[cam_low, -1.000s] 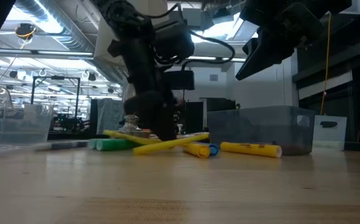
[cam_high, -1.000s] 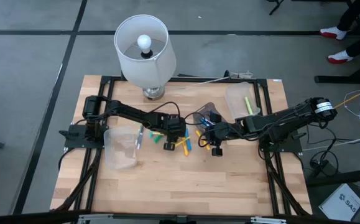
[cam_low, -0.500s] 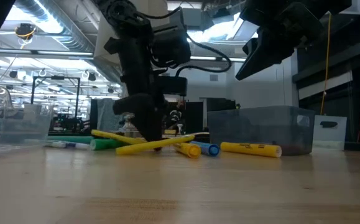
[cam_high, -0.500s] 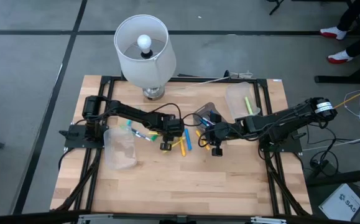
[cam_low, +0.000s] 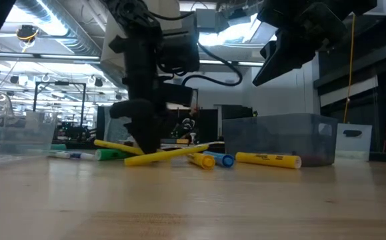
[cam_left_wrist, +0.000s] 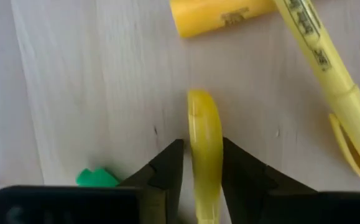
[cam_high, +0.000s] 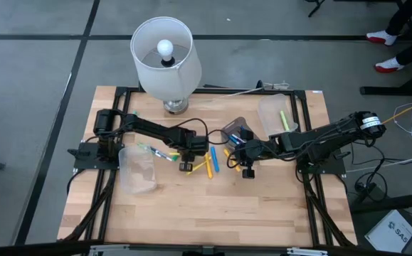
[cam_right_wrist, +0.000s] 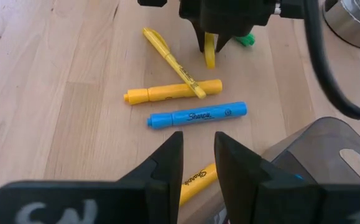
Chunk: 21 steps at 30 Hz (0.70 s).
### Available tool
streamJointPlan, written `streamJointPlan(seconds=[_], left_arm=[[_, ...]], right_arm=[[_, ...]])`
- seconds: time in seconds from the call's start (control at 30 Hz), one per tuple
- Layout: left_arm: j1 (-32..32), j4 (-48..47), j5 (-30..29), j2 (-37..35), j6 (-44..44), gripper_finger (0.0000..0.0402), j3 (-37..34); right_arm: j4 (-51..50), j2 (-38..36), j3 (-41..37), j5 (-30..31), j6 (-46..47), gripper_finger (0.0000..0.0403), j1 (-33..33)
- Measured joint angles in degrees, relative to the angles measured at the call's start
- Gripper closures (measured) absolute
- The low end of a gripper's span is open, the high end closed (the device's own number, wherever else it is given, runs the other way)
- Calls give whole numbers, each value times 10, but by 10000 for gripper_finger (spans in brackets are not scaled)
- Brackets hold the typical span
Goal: Pick & Place Markers
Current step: Put the yellow pen into the left transparent bin
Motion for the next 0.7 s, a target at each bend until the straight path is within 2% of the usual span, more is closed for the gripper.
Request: streamJointPlan(seconds=[0.23,0.43,0.7], left_arm=[[0,-12,1,0,-12,367,-1],[0,-8,-1,-4,-14,367,-2],[-2,-7,-27,-47,-26,368,-6]], right_arm=[[0,0,0,0,0,312,0],[0,0,0,0,0,312,0],[0,0,0,0,0,312,0]])
